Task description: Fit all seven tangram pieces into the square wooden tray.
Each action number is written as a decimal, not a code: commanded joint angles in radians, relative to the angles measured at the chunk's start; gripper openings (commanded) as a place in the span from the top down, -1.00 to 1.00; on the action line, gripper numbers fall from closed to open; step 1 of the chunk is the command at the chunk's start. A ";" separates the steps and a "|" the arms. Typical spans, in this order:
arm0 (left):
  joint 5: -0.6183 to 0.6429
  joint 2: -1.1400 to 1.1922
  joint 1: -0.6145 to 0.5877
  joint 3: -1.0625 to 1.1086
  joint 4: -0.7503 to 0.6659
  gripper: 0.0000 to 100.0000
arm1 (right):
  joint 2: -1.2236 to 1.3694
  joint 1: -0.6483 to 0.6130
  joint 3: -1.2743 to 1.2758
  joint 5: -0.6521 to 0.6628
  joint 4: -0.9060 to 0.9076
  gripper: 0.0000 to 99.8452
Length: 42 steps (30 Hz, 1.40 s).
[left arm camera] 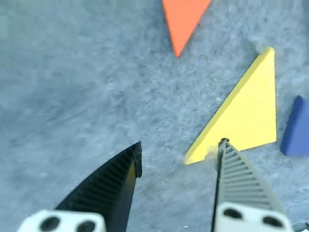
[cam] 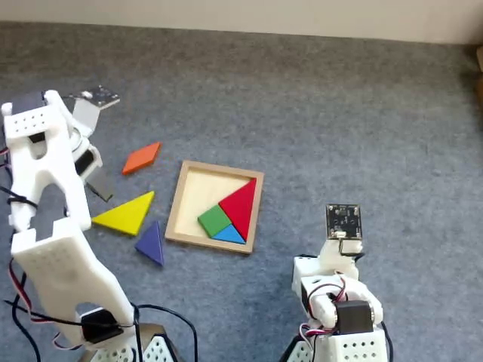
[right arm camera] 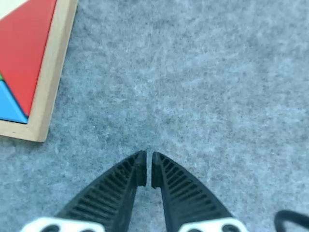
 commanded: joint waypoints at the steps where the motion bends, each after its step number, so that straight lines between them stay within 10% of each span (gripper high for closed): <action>1: -0.133 -0.096 0.036 -0.004 0.006 0.37 | -0.022 0.013 0.136 -0.006 0.007 0.93; 11: -0.436 -0.104 0.073 0.133 0.011 0.34 | -0.022 0.013 0.136 -0.006 0.007 0.93; 20: -0.439 -0.272 0.134 0.354 -0.009 0.38 | -0.022 0.013 0.136 -0.006 0.007 0.93; 28: -0.431 -0.371 0.151 0.664 -0.359 0.37 | -0.022 0.013 0.136 -0.006 0.007 0.93; 42: -0.348 -0.361 0.159 0.700 -0.512 0.28 | -0.022 0.013 0.136 -0.006 0.007 0.93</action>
